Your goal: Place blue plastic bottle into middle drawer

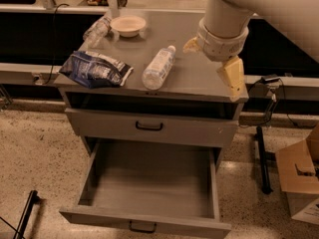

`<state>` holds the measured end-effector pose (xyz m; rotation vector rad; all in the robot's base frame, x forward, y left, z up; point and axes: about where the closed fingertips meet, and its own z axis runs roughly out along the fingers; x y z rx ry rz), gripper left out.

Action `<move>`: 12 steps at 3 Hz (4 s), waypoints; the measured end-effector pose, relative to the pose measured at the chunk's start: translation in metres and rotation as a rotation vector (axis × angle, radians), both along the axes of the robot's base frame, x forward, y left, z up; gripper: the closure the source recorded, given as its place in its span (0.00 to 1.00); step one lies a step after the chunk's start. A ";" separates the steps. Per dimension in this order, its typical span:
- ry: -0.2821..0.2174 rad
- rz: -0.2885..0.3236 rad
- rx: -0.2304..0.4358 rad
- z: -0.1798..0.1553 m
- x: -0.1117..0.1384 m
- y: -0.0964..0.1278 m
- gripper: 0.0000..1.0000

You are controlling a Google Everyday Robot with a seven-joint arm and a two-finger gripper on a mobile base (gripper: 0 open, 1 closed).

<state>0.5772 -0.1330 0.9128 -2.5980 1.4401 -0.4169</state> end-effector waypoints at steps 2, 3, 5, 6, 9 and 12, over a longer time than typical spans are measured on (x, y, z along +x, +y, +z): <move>-0.026 0.110 0.003 0.004 0.007 0.014 0.00; -0.054 0.309 -0.010 0.010 0.032 0.047 0.00; -0.002 0.544 -0.116 -0.015 0.094 0.088 0.00; 0.017 0.636 -0.127 -0.032 0.113 0.100 0.00; -0.003 0.621 -0.195 -0.064 0.142 0.115 0.41; -0.110 0.571 -0.094 0.003 0.096 0.098 1.00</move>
Offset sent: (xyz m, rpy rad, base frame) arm 0.0219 0.0497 0.0179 0.0138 -0.0892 0.3853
